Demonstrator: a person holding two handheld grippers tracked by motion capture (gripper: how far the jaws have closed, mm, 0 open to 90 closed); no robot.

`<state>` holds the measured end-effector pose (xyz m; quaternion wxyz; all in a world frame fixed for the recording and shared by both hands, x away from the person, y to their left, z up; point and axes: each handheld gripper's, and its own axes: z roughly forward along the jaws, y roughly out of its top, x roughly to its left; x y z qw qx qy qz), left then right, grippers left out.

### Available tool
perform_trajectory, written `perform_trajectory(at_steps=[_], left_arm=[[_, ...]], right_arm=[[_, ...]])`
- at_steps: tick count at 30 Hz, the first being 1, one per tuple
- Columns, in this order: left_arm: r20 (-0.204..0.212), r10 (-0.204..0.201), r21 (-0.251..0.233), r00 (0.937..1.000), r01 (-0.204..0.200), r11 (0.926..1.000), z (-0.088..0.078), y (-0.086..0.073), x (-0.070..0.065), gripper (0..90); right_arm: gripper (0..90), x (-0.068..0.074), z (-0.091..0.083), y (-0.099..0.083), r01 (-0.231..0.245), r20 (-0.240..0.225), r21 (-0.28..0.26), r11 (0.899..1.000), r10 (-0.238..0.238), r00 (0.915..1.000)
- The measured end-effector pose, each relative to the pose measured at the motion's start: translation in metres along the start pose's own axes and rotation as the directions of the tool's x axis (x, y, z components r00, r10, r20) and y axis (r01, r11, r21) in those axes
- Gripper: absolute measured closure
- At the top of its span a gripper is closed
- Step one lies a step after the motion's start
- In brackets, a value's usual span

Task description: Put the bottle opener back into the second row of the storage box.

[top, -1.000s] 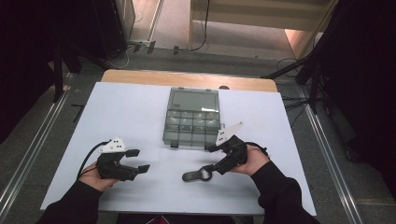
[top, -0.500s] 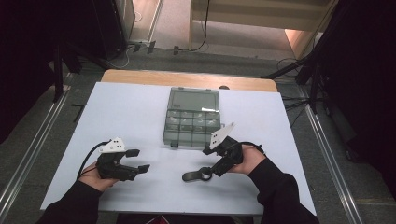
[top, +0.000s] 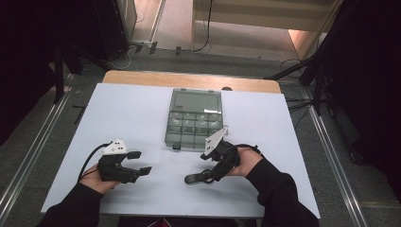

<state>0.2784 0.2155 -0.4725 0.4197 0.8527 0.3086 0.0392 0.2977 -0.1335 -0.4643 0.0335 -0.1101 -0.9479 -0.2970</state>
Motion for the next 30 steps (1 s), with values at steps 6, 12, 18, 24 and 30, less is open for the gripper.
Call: perform_trajectory(at_steps=[6,12,18,24,30], left_arm=[[0.0,0.002,0.003,1.0,-0.002,1.0,0.0,0.0,0.0,25.3],[0.0,0.001,0.001,1.0,-0.001,1.0,0.0,0.0,0.0,25.2],[-0.001,0.002,0.0,1.0,-0.002,1.0,0.0,0.0,0.0,25.2],[-0.002,0.001,-0.001,1.0,-0.001,1.0,0.0,0.0,0.0,25.2],[0.0,0.002,-0.001,1.0,-0.002,1.0,-0.001,0.0,0.0,25.3]], right_arm=[[27.8,0.001,0.008,0.002,0.039,-0.004,0.039,0.998,-0.039,0.9992],[30.3,0.004,0.015,0.002,0.089,-0.013,0.064,0.994,-0.088,0.996],[32.1,0.004,0.021,0.001,0.118,-0.033,0.061,0.991,-0.117,0.9926],[34.6,0.005,0.028,0.001,0.147,-0.047,0.066,0.987,-0.144,0.9884],[36.5,0.005,0.034,-0.001,0.155,-0.054,0.077,0.985,-0.151,0.9871]])
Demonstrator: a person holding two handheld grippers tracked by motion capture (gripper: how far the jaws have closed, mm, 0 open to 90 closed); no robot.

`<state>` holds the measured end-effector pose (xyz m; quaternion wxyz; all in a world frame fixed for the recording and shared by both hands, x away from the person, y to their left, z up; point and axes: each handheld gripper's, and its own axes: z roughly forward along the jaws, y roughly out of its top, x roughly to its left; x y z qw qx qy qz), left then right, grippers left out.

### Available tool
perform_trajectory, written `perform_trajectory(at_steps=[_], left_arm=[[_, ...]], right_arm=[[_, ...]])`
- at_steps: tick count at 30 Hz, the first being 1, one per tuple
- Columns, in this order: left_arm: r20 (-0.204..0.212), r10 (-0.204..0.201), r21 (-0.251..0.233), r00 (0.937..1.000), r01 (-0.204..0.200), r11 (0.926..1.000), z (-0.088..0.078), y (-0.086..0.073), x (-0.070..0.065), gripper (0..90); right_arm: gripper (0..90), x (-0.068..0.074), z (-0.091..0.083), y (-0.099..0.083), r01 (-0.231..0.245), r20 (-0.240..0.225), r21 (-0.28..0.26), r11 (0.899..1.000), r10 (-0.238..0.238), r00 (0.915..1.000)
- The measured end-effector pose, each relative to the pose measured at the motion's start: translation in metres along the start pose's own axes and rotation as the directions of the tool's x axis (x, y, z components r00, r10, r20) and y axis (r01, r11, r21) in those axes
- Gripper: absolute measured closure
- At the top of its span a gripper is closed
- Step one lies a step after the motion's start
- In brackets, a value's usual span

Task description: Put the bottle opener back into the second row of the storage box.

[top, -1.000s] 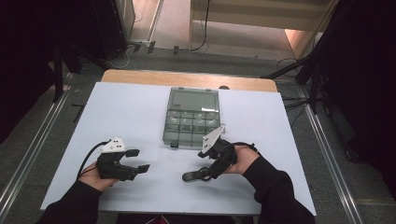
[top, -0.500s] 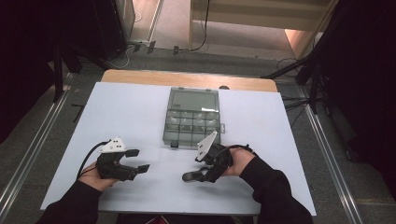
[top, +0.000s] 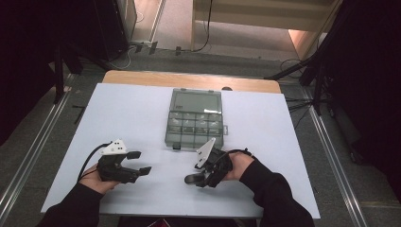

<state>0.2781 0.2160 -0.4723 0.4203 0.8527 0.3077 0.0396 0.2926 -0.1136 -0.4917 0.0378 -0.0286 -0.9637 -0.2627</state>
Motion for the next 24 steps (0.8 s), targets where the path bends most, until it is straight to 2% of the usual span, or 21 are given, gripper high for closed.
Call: perform_trajectory(at_steps=[6,7,10,11,14,16,18,24], left_arm=[[0.0,0.0,0.0,1.0,0.0,1.0,-0.0001,0.0,0.0,25.2],[-0.001,0.0,0.001,1.0,0.0,1.0,-0.0002,0.0002,0.0,25.2],[-0.001,0.001,0.001,1.0,-0.001,1.0,-0.0001,0.0002,-0.0002,25.2],[-0.001,0.001,0.001,1.0,-0.001,1.0,0.0,0.0002,-0.0004,25.2],[-0.003,0.003,0.003,1.0,-0.002,1.0,-0.0001,0.0002,-0.0003,25.2],[-0.002,0.002,0.002,1.0,-0.002,1.0,0.0,0.0002,-0.0002,25.2],[-0.001,0.003,0.002,1.0,-0.003,1.0,-0.0001,0.0001,-0.0002,25.2],[0.0,0.002,0.001,1.0,-0.002,1.0,-0.0003,0.0002,-0.0001,25.2]], right_arm=[[41.1,0.0014,0.0029,0.0008,0.014,0.0,-0.002,1.0,-0.014,0.9999],[43.3,0.0028,0.0034,0.0016,0.033,0.013,0.007,0.999,-0.033,0.9994],[46.9,0.0041,0.0032,0.002,0.047,0.03,0.017,0.999,-0.048,0.9984],[52.0,0.0056,0.0033,0.0019,0.059,0.05,0.02,0.998,-0.06,0.997],[54.7,0.0059,0.003,0.0018,0.052,0.056,0.023,0.998,-0.053,0.997],[62.1,0.0048,0.0026,0.0016,0.051,0.054,0.018,0.999,-0.052,0.9972],[64.8,0.0042,0.0025,0.0023,0.051,0.051,0.02,0.998,-0.052,0.9974],[65.6,0.0037,0.0019,0.0021,0.046,0.046,0.02,0.999,-0.047,0.9978]])
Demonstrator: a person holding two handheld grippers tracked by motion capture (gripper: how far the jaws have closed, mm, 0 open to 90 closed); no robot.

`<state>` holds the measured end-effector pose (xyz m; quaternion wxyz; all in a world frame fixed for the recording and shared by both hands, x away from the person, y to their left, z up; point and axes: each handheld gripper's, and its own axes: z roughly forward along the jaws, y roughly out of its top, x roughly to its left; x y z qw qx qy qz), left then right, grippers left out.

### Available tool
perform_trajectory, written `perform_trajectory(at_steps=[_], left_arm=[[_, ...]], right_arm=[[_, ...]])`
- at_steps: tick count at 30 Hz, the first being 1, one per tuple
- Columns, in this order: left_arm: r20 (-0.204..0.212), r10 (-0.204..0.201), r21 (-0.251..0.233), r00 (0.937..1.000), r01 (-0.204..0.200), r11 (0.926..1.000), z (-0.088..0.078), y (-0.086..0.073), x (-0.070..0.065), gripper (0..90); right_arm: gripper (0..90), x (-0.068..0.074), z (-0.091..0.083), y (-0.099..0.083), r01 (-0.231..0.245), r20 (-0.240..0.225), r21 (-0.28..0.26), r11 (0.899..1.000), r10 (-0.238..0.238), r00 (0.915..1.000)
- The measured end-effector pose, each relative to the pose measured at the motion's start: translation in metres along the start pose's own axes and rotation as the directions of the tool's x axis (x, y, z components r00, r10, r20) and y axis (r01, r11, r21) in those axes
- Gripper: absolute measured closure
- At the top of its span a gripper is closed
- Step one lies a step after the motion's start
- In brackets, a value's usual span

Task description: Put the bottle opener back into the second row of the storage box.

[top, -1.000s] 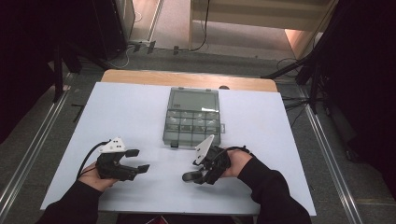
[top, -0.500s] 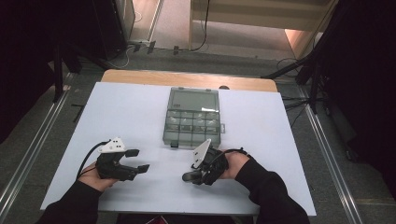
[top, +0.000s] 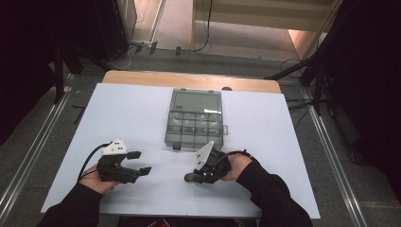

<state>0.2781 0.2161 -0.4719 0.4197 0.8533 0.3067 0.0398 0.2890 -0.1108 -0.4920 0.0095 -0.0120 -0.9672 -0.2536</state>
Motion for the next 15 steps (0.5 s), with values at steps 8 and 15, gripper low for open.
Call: perform_trajectory(at_steps=[8,15], left_arm=[[0.0,0.0,0.0,1.0,0.0,1.0,-0.0002,-0.0001,0.0001,25.2],[-0.001,-0.001,-0.001,1.0,0.001,1.0,-0.0005,-0.0001,0.0003,25.2]], right_arm=[[66.2,-0.0033,-0.0002,0.0013,-0.031,-0.012,-0.001,1.0,0.03,0.9995],[66.3,-0.0049,-0.0032,0.0005,-0.081,-0.021,0.008,0.997,0.082,0.9964]])
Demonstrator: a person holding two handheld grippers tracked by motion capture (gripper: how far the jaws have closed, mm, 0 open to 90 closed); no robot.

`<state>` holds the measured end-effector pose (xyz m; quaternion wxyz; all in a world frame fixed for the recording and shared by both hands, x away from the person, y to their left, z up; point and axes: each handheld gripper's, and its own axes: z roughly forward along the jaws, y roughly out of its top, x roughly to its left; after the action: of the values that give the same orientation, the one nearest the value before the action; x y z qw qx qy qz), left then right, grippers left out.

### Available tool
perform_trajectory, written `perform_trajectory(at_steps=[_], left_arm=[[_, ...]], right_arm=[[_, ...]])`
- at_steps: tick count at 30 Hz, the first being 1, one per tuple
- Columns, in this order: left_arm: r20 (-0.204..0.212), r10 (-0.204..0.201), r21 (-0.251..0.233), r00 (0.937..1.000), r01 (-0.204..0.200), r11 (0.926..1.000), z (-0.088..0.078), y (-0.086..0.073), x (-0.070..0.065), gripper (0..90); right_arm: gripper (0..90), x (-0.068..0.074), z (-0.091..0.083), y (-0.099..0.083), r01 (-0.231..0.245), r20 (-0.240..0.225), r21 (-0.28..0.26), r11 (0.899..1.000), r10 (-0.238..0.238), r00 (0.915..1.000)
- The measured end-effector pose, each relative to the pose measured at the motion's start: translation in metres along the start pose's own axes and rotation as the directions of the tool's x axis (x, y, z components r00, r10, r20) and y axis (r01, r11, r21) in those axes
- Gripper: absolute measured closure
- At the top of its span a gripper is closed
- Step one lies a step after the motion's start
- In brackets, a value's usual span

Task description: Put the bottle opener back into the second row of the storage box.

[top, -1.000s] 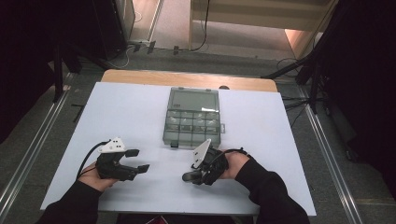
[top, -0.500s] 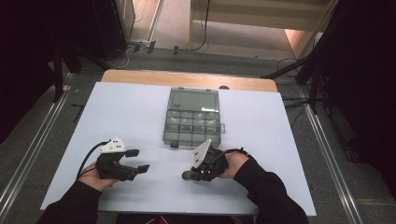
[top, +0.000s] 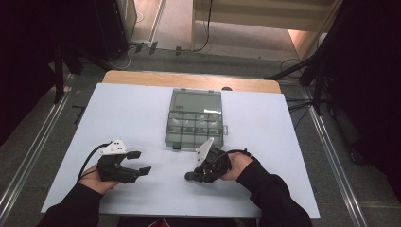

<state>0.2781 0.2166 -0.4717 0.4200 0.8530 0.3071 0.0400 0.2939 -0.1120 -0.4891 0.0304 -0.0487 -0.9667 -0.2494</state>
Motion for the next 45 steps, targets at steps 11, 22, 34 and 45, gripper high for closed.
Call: perform_trajectory(at_steps=[11,22,34,45], left_arm=[[0.0,-0.001,-0.002,1.0,0.001,1.0,0.0,0.0,0.0,25.2],[0.001,-0.003,-0.003,1.0,0.003,1.0,0.0,0.0,0.0,25.2],[0.0,0.0,0.001,1.0,0.0,1.0,0.0,0.0,0.0,25.2],[0.0,-0.001,0.002,1.0,0.001,1.0,0.0,0.0,0.0,25.2]], right_arm=[[66.3,-0.007,-0.019,-0.004,-0.159,-0.018,-0.046,0.986,0.159,0.9872],[66.3,-0.014,-0.031,-0.007,-0.317,-0.028,-0.091,0.944,0.316,0.9483],[66.3,-0.017,-0.041,-0.011,-0.386,-0.005,-0.119,0.915,0.388,0.9215],[66.3,-0.02,-0.051,-0.007,-0.422,0.027,-0.168,0.891,0.432,0.9016]])
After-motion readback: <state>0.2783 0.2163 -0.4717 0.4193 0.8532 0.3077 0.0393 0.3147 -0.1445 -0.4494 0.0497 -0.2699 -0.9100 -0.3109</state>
